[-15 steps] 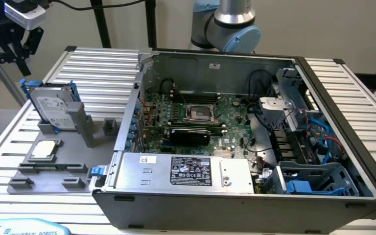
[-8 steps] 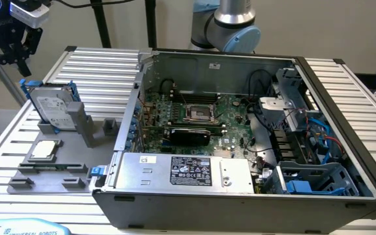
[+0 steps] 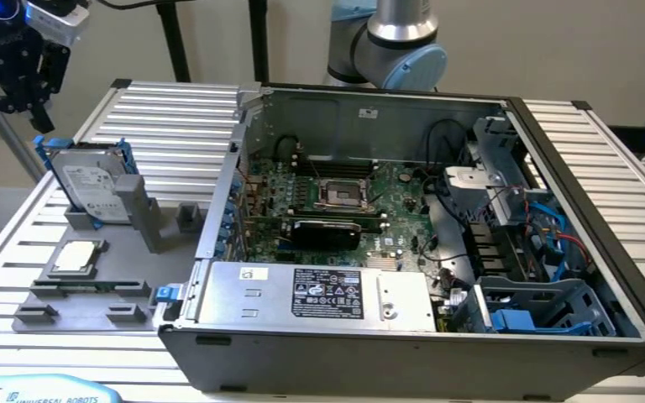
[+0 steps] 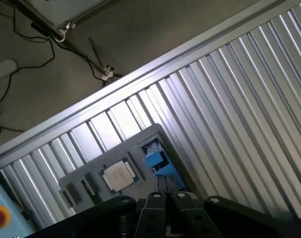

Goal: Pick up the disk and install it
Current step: 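Pick up the disk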

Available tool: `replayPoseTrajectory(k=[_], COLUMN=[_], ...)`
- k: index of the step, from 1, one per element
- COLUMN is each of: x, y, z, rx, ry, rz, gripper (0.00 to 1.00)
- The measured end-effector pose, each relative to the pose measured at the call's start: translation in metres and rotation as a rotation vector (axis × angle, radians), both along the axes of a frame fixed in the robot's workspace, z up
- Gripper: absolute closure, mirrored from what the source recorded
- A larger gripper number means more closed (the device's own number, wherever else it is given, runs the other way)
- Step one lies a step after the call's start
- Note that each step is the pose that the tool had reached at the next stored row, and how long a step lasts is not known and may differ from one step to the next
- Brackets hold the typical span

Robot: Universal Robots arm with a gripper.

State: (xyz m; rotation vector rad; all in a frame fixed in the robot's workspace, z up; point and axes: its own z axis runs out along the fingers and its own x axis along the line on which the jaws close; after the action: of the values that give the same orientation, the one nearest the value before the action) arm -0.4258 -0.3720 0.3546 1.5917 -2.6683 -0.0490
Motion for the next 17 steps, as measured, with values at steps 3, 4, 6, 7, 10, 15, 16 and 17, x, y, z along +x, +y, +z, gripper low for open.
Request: replayPoseTrajectory(k=[3,4,6,7,10,15,16,17], x=[0.0000,0.0000,0.0000,0.0000,0.0000,0.0000,0.0000,0.0000], y=[0.0000,0.0000,0.0000,0.0000,0.0000,0.0000,0.0000,0.0000], z=[-0.0004,-0.0005,-0.0007,-0.0008,-0.0009,-0.0013,-0.0014,-0.0014], rx=[0.0000,0.0000,0.0000,0.0000,-0.0001,-0.0005,-0.0006,-0.0007], ry=[-0.0008,-0.0012,-0.0023,-0.0029,-0.0053,-0.0122,-0.0138,-0.0154], rz=[0.054,0.072,0.108,0.126,0.182,0.270,0.284,0.298], gripper=[0.89,0.89,0.89,0.89,0.89,0.89,0.89,0.89])
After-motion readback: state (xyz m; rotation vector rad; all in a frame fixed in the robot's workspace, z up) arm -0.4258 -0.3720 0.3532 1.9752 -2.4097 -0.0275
